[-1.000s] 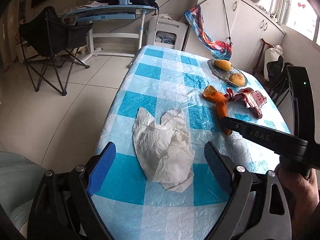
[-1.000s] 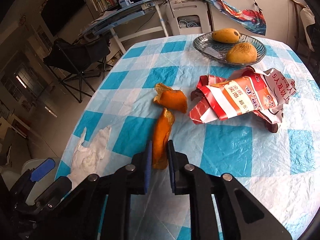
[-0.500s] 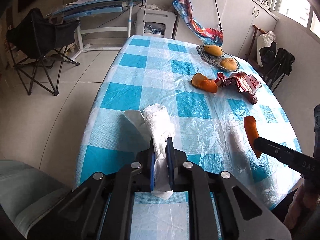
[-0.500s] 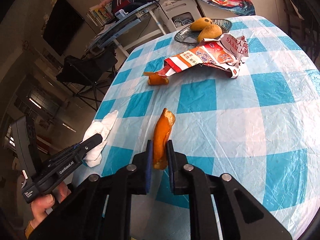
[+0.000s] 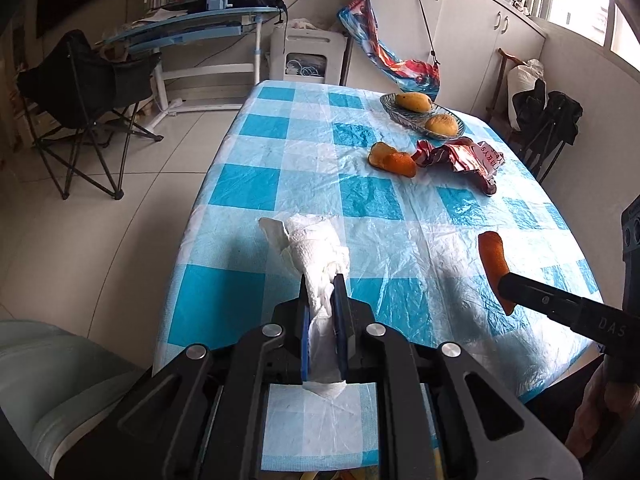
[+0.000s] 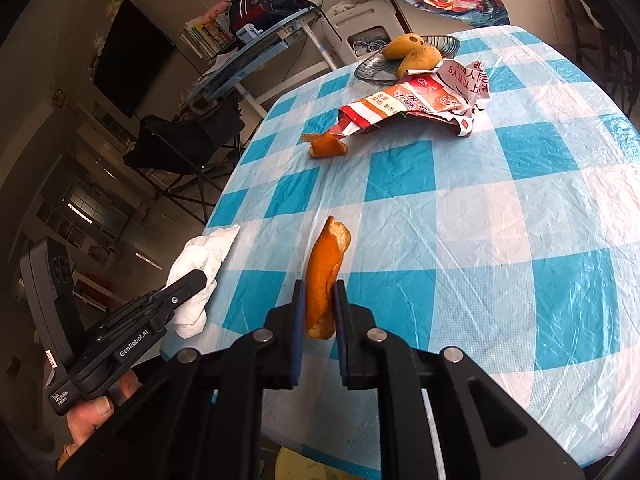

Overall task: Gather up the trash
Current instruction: 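Carry the paper towel and orange peel over the yellow bucket and release both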

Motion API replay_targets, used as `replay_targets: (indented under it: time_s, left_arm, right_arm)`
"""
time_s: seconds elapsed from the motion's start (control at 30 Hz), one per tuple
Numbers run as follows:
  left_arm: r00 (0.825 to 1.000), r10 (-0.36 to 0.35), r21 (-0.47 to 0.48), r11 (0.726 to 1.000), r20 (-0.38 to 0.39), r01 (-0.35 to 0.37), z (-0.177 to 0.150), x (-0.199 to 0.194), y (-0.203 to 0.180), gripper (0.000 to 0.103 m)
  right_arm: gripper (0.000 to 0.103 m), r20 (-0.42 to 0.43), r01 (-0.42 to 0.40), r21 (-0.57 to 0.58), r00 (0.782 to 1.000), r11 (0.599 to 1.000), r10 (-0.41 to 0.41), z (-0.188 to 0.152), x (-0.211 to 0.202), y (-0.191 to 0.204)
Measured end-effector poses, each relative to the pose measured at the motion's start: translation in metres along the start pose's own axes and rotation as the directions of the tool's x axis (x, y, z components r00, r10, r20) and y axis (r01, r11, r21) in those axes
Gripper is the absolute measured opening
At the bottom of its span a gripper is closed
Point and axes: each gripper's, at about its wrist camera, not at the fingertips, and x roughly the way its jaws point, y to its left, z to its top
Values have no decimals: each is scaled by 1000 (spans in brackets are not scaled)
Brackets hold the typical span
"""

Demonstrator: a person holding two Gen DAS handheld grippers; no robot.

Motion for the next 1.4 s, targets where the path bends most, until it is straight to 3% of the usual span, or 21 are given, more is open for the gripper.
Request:
replay_targets:
  time_s: [0.23, 0.53, 0.9, 0.97, 1.0, 1.03, 1.07, 1.23, 1.4]
  left_arm:
    - [999, -55, -63, 997, 1, 55, -2, -7, 14, 10]
    - [993, -111, -139, 984, 29, 114, -22, -39, 32, 10]
    - [991, -132, -125, 983, 32, 135, -61, -87, 22, 10]
    - [990, -138, -117, 983, 21, 139, -71, -94, 18, 10]
    - [990, -140, -117, 983, 13, 141, -76, -96, 17, 10]
    - [990, -144, -121, 982, 2, 143, -82, -98, 15, 10]
    - [989, -148, -126, 981, -12, 145, -87, -98, 14, 10]
    - [984, -154, -104, 984, -90, 144, -110, -97, 1, 10]
    - [958, -181, 0, 983, -224, 185, -133, -81, -27, 11]
  right_arm:
    - [15, -10, -24, -18, 1000, 1000, 24, -6, -2, 9]
    - [15, -97, -52, -141, 995, 989, 39, -57, -14, 45]
    - [15, -241, -39, -266, 970, 963, -27, -126, -30, 64]
    - [21, -268, -25, -268, 962, 963, -50, -133, -31, 64]
    - [28, -250, 1, -267, 966, 964, -70, -134, -34, 63]
    - [43, -226, 24, -256, 971, 966, -84, -133, -38, 60]
    - [48, -200, 37, -236, 976, 971, -86, -131, -43, 57]
    - [57, -58, 73, -102, 995, 992, -79, -122, -70, 35]
    - [66, 83, 77, -71, 994, 994, -71, -118, -91, 35]
